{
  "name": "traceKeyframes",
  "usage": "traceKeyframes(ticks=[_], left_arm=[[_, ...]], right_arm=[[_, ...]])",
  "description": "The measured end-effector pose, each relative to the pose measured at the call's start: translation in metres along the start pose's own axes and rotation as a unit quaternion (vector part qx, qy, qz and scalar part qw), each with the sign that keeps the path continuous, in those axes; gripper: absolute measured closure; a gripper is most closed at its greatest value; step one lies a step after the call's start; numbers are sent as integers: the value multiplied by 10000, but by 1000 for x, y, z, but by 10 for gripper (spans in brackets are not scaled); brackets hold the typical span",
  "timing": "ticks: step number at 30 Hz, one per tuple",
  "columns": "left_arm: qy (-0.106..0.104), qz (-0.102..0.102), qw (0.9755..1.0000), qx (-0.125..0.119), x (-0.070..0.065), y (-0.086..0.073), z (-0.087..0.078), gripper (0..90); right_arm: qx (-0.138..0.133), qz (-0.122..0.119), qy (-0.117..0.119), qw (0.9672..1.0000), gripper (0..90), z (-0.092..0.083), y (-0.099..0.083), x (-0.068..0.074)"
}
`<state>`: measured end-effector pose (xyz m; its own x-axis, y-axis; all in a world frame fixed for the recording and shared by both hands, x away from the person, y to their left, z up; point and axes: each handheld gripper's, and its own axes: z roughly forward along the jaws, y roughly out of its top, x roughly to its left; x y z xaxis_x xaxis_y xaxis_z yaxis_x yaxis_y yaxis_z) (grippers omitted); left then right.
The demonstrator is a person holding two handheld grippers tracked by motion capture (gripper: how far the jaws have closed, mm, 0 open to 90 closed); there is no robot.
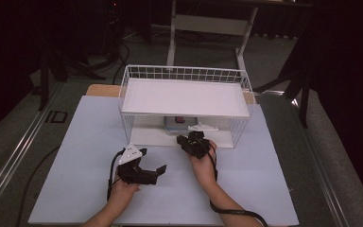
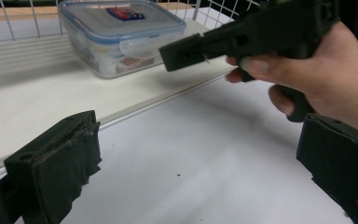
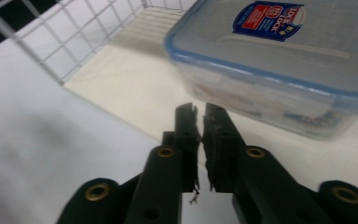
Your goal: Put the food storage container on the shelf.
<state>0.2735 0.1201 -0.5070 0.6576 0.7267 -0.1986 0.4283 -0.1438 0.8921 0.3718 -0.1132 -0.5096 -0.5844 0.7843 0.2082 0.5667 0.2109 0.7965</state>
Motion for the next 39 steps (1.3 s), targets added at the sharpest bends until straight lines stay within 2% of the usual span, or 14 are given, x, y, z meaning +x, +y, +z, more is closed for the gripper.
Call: traceKeyframes(ticks=[4, 6, 8, 10, 12, 14, 15, 16, 21, 23, 26, 30, 34, 39], left_arm=[[-59, 87, 9999, -117, -2, 9, -5, 4], [-221, 59, 9995, -214, -2, 12, -6, 4], [-381, 156, 9990, -159, -2, 15, -7, 4], [-365, 286, 9988, -162, -5, 17, -8, 4], [-403, 331, 9985, -140, -6, 17, -9, 4], [-379, 370, 9986, -86, -6, 17, -10, 4], [-387, 379, 9985, -72, -7, 17, -10, 4], [-388, 409, 9984, -61, -7, 17, -10, 4], [-439, 655, 9969, 72, -12, 16, -16, 4], [-599, 628, 9961, 140, -13, 16, -18, 4], [-690, 621, 9955, 170, -13, 15, -20, 4], [-701, 593, 9956, 203, -11, 13, -24, 4], [-698, 566, 9959, 117, -8, 11, -31, 4], [-663, 534, 9963, 119, -3, 7, -38, 4]], right_arm=[[-43, -137, 72, 9999, 725, -16, -4, 2], [-90, -169, 105, 9998, 635, -24, -6, 3], [-177, -298, 84, 9994, 539, -33, -8, 5], [-224, -385, 119, 9989, 466, -40, -13, 7], [-215, -445, 102, 9987, 437, -43, -15, 9], [-253, -575, 119, 9980, 292, -52, -21, 12], [-237, -624, 213, 9975, 194, -55, -22, 13], [-215, -661, 259, 9972, 141, -57, -24, 14], [-134, -807, 319, 9961, 141, -68, -33, 16], [-218, -709, 338, 9967, 141, -73, -36, 15], [-279, -642, 359, 9969, 143, -79, -39, 12], [-308, -686, 345, 9966, 146, -85, -43, 9], [-400, -701, 515, 9954, 165, -99, -46, 1], [-464, -749, 536, 9947, 165, -113, -48, -6]])
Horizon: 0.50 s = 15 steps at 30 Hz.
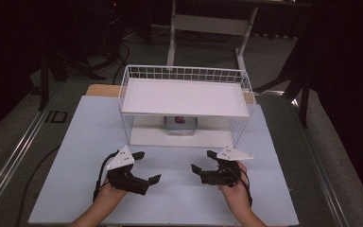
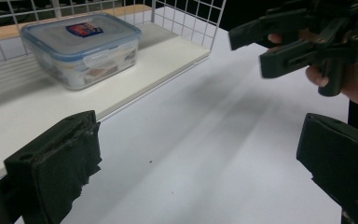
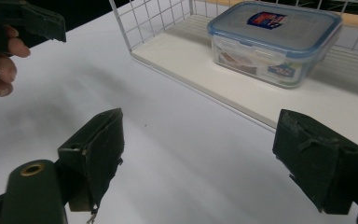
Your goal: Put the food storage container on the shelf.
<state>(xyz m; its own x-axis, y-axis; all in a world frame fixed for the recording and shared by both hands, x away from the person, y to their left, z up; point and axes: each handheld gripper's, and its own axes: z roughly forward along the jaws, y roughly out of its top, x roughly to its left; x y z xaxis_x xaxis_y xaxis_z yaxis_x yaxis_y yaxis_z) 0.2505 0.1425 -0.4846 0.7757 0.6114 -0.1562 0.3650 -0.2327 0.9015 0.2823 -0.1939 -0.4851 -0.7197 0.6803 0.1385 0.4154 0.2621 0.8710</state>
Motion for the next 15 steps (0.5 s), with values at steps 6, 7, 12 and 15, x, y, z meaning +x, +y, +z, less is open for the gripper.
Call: traceKeyframes(ticks=[6, 7, 12, 15], left_arm=[[4, -37, 10000, 17, 1, -4, -8, 4], [-3, -43, 10000, -11, 2, -5, -9, 4], [23, -52, 10000, -22, 3, -8, -17, 4], [129, -26, 9999, -73, 5, -11, -22, 4]], right_arm=[[-74, 8, -2, 10000, 165, -16, -5, -4], [-96, 19, -23, 9999, 165, -19, -6, -5], [-162, 105, -74, 9998, 165, -34, -9, -9], [-160, 104, -98, 9998, 165, -38, -11, -10]])
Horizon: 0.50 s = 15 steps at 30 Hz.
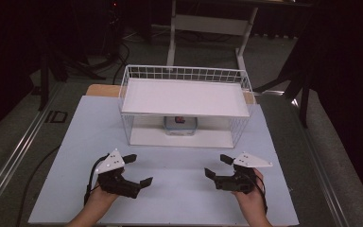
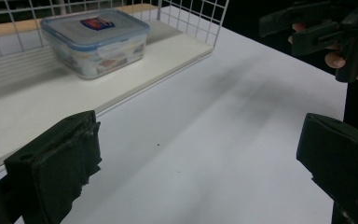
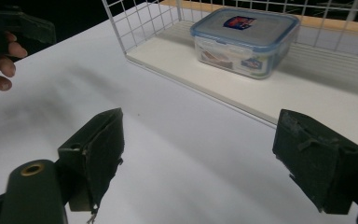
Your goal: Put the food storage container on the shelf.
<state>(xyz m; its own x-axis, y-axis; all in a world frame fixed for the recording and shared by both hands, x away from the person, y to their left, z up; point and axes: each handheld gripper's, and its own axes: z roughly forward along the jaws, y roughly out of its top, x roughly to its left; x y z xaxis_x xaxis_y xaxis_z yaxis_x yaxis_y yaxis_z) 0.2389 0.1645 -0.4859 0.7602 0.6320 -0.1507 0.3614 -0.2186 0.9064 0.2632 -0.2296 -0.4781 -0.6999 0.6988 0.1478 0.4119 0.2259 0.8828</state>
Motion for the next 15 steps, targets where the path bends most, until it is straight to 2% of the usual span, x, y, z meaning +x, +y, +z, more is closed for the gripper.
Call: traceKeyframes(ticks=[4, 7, 10, 12, 14, 15], left_arm=[[65, 9, 10000, 11, 0, -7, -5, 4], [73, -28, 10000, 46, 0, -11, -9, 4], [97, 16, 9999, 40, 1, -13, -13, 4], [50, -43, 10000, -7, 2, -16, -14, 4], [29, -85, 10000, 0, 3, -17, -14, 4], [85, -84, 9999, 14, 4, -21, -14, 4]], right_arm=[[-113, 102, -20, 9999, 165, -13, -6, -5], [-60, 165, -34, 9998, 165, -17, -9, -7], [-114, -13, -95, 9999, 165, -21, -11, -9], [-192, -64, -96, 9997, 165, -22, -13, -10], [-126, -1, -93, 9999, 165, -22, -15, -13], [-94, 26, -48, 9999, 166, -22, -18, -15]])
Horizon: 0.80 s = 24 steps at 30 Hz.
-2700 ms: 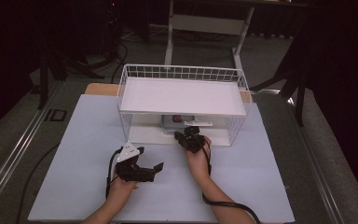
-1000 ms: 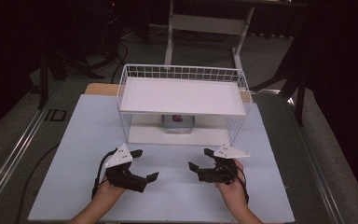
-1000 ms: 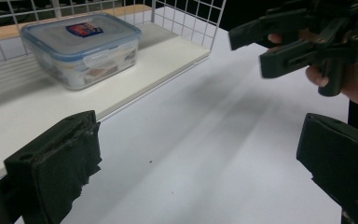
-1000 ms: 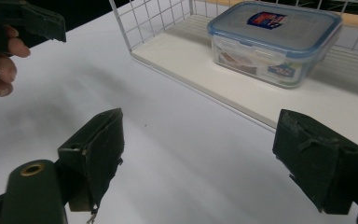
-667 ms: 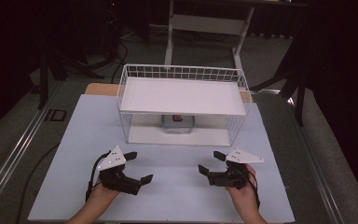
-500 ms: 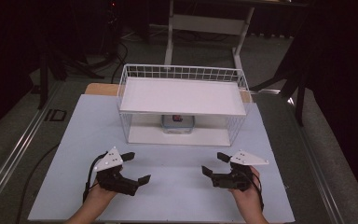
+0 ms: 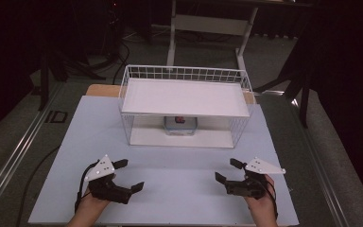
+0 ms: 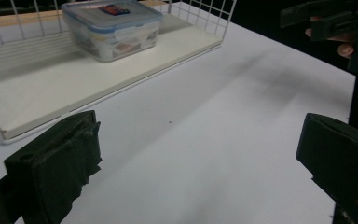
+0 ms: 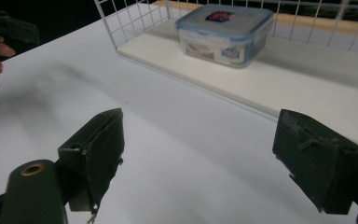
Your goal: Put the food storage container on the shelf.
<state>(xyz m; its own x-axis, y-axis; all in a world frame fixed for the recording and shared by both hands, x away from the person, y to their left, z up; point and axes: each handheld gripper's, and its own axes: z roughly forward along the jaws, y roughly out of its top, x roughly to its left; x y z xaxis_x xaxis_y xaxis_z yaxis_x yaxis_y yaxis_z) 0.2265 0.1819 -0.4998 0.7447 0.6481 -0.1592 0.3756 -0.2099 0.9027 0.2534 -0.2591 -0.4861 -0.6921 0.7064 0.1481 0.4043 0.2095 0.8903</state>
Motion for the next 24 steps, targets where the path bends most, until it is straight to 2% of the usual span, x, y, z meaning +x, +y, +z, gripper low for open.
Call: traceKeyframes(ticks=[2, 3, 7, 14, 18, 22, 24], left_arm=[[7, 29, 10000, 23, 0, -1, 0, 4], [44, 68, 10000, 29, 0, -4, 1, 4], [98, 128, 9999, 34, 1, -6, 3, 4], [131, 125, 9998, 107, 3, -11, 5, 4], [54, 139, 9999, -35, 7, -14, 5, 4], [157, 175, 9997, -37, 8, -15, 4, 4], [168, 165, 9997, -115, 8, -15, 4, 4]], right_arm=[[13, -20, 22, 10000, 166, 0, -1, -1], [78, -152, 77, 9998, 165, 0, -6, -3], [115, -179, 142, 9997, 165, 1, -12, -12], [260, -398, 164, 9987, 145, 7, -18, -19], [313, -568, 113, 9978, 146, 9, -18, -20], [346, -456, 117, 9983, 146, 11, -21, -22], [358, -379, 159, 9985, 145, 13, -22, -23]])
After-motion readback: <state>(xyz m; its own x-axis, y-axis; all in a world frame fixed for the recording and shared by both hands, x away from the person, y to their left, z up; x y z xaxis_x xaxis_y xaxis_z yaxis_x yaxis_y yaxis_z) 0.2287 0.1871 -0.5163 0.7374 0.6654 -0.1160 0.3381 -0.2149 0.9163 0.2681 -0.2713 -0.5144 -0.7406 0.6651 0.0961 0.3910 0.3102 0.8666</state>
